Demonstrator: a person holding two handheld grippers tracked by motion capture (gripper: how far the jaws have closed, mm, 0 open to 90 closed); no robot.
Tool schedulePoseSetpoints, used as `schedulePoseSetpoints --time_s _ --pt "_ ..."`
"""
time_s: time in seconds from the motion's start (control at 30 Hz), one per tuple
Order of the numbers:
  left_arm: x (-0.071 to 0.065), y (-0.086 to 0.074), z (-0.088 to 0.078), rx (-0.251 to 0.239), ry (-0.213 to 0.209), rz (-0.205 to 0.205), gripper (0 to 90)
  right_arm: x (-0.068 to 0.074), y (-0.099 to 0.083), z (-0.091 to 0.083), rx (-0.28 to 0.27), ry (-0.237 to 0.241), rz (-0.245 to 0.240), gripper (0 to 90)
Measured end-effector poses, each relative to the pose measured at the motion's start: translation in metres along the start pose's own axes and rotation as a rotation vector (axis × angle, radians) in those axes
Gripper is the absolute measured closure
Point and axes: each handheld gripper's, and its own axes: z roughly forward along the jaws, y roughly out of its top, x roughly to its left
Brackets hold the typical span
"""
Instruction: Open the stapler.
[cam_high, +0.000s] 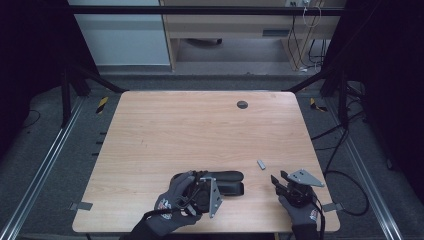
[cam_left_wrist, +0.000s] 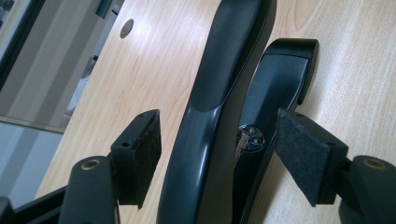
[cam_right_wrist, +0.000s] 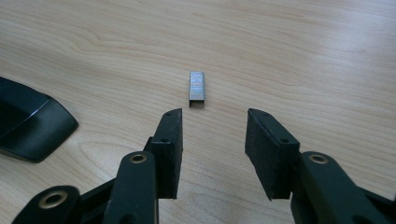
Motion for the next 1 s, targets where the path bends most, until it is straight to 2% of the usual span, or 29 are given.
schedulePoseSetpoints --time_s 0.17,0.2,0.33,0.57,0.63,0.7,0.73,0.8,1.0 --pt "-0.004 0.004 0.003 -0.007 0.022 0.006 31.2 0.0 0.0 0.0 -0.001 0.0 -0.002 57.0" --pt "-0.005 0.006 0.005 -0.008 0.038 0.017 31.2 0.0 0.0 0.0 0.0 0.001 -0.003 57.1" --pt "-0.007 0.008 0.008 -0.008 0.055 0.034 31.6 0.0 0.0 0.0 -0.003 0.002 0.0 57.0" --pt "-0.009 0.011 0.014 -0.002 0.07 0.047 32.3 0.0 0.0 0.0 -0.001 0.006 0.003 57.3" --pt "-0.01 0.013 0.016 0.01 0.078 0.072 32.4 0.0 0.0 0.0 -0.002 0.007 0.003 57.4" --pt "-0.011 0.013 0.017 0.01 0.082 0.073 32.6 0.0 0.0 0.0 -0.003 0.008 0.004 57.5" --pt "-0.011 0.014 0.017 0.021 0.082 0.088 32.6 0.0 0.0 0.0 -0.003 0.008 0.004 57.5" --pt "-0.012 0.014 0.02 0.012 0.087 0.083 32.9 0.0 0.0 0.0 -0.002 0.009 0.005 57.5" --pt "-0.014 0.016 0.024 0.031 0.098 0.104 33.7 0.001 0.001 -0.001 -0.004 0.016 0.005 58.8"
